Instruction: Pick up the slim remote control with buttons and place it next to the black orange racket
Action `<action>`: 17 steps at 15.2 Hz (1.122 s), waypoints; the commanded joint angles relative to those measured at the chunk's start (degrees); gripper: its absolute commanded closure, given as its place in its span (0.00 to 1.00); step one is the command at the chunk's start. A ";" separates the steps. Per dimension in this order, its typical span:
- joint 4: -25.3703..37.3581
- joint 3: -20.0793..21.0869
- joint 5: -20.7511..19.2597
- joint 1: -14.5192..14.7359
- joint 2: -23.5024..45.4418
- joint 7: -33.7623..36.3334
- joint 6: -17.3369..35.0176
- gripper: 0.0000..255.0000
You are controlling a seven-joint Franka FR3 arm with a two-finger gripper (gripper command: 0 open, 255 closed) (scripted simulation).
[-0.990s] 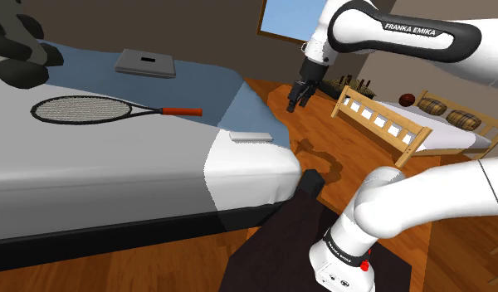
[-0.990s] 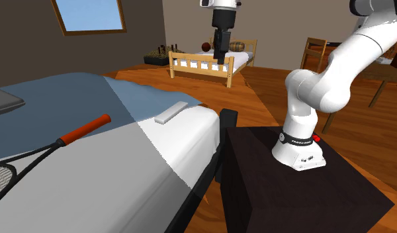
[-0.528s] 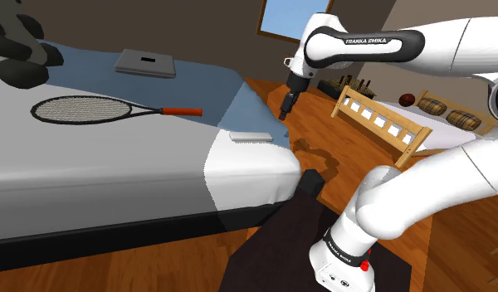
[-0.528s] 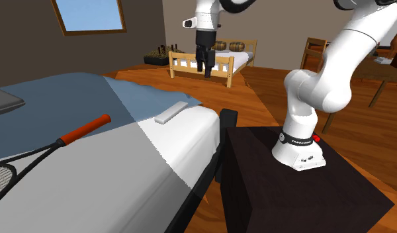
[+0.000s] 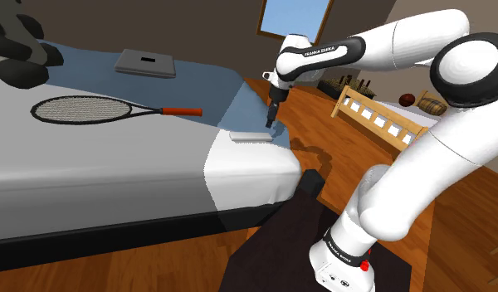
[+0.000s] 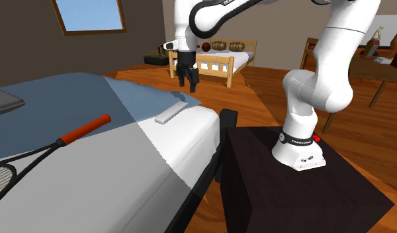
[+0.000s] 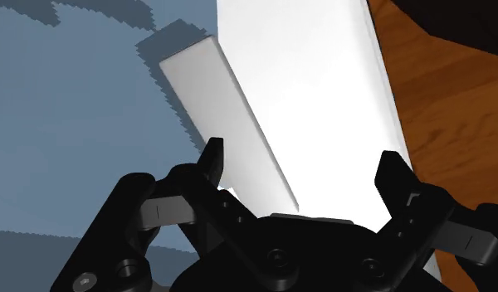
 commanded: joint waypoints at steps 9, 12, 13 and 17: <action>10.65 -1.17 10.10 0.79 21.40 -23.13 6.69 0.00; 9.69 -0.96 10.90 0.60 22.66 -23.68 8.77 0.00; 9.40 -0.88 11.19 0.54 23.11 -23.87 9.46 0.00; 8.70 -0.65 11.97 0.36 24.30 -24.40 11.21 0.00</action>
